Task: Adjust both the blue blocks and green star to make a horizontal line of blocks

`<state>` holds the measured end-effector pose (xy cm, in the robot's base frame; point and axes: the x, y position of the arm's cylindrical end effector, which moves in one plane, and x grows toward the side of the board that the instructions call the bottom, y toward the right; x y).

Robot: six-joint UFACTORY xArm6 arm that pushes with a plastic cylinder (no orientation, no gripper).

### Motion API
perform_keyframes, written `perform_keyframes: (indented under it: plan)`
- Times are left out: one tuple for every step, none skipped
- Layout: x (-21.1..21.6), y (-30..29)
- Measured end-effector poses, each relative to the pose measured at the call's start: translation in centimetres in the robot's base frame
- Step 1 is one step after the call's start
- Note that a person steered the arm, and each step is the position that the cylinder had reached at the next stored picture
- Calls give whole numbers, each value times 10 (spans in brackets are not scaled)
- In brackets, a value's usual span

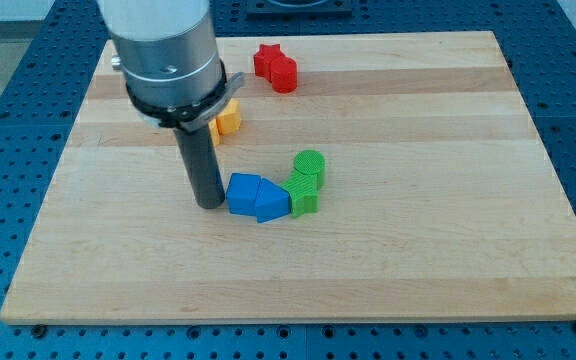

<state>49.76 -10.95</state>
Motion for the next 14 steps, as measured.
perform_keyframes:
  plan:
    - [29, -1]
    - [47, 31]
    - [41, 65]
    - [25, 68]
    - [22, 70]
    - [21, 84]
    - [18, 91]
    - [35, 93]
    - [40, 94]
    - [37, 94]
    - [36, 105]
    - [36, 150]
    - [24, 192]
    - [-14, 219]
